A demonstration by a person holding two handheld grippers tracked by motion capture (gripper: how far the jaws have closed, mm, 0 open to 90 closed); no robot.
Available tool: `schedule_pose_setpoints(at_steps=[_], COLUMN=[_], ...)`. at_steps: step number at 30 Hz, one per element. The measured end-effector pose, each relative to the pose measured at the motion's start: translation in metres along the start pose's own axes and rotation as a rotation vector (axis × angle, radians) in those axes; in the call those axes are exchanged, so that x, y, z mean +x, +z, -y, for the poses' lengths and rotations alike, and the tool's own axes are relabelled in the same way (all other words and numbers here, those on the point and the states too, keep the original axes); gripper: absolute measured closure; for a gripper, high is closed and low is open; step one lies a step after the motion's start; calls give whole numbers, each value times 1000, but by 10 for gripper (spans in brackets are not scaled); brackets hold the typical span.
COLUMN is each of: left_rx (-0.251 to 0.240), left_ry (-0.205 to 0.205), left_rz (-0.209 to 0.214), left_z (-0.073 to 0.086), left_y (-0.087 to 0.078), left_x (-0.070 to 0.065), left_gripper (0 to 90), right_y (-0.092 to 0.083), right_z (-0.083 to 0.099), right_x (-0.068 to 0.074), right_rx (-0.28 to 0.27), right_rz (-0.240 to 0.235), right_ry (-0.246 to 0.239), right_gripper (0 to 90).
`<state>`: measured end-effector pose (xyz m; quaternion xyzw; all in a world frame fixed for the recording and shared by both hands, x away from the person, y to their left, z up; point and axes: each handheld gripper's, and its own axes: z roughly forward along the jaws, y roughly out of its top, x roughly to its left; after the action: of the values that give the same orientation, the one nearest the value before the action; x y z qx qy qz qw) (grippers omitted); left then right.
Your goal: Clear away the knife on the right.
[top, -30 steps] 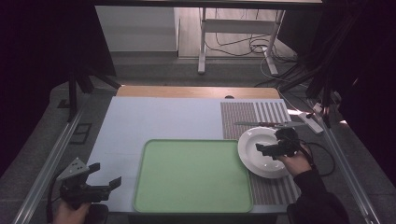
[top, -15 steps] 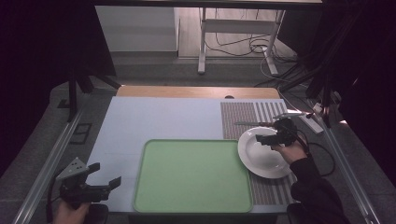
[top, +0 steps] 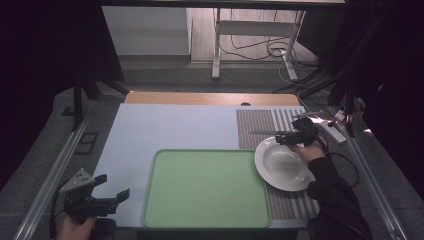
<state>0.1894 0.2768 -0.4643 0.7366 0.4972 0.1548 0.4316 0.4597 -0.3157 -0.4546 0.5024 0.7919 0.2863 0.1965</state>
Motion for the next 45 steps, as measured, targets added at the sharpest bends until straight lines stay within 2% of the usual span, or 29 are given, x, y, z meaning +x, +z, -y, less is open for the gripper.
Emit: schedule_pose_setpoints(at_steps=[18, 25, 27, 31, 32, 33, 34, 35, 36, 37, 38, 40, 41, 42, 43, 45], left_rx=[1, 3, 5, 6, 6, 6, 7, 7, 8, 8, 7, 7, 8, 8, 8, 8], left_ry=[-5, -5, -4, -3, -3, -3, -6, -6, -11, -11, -13, -14, -14, -14, -14, -15], left_rz=[-1, -1, -1, -1, 0, 0, 1, 1, 4, 4, 6, 7, 9, 9, 9, 9], left_z=[0, 0, 0, 0, 0, 0, 0, 0, 0, 0, 0, 0, 0, 0, 0, 0], left_y=[0, 0, 0, 1, 1, 1, 1, 1, 1, 1, 1, 1, 1, 1, 1, 1], left_x=[0, 0, 0, 0, 0, 0, 1, 1, 1, 1, 1, 2, 2, 2, 2, 2], left_gripper=[12, 12, 12, 12, 12, 12, 12, 12, 12, 12, 12, 12, 12, 12, 12, 12], right_y=[24, 32, 35, 40, 40, 40, 41, 41, 42, 42, 43, 44, 46, 46, 49, 53], right_z=[-18, -23, -25, -28, -29, -29, -29, -29, -30, -30, -31, -32, -33, -33, -33, -33], right_x=[-21, -28, -29, -35, -37, -37, -42, -42, -46, -46, -48, -51, -53, -53, -55, -57], right_rx=[26, 45, 51, 63, 60, 60, 64, 64, 75, 75, 100, 107, 117, 117, 133, 151], right_rz=[58, 67, 75, 90, 88, 88, 81, 81, 76, 76, 84, 63, 51, 51, 48, 33], right_ry=[29, 29, 12, -5, -3, -3, 1, 1, 2, 2, -5, -2, 1, 1, -8, -3], right_gripper=[0, 0, 0, 87, 151, 151, 235, 235, 361, 361, 474, 585, 671, 671, 815, 899])
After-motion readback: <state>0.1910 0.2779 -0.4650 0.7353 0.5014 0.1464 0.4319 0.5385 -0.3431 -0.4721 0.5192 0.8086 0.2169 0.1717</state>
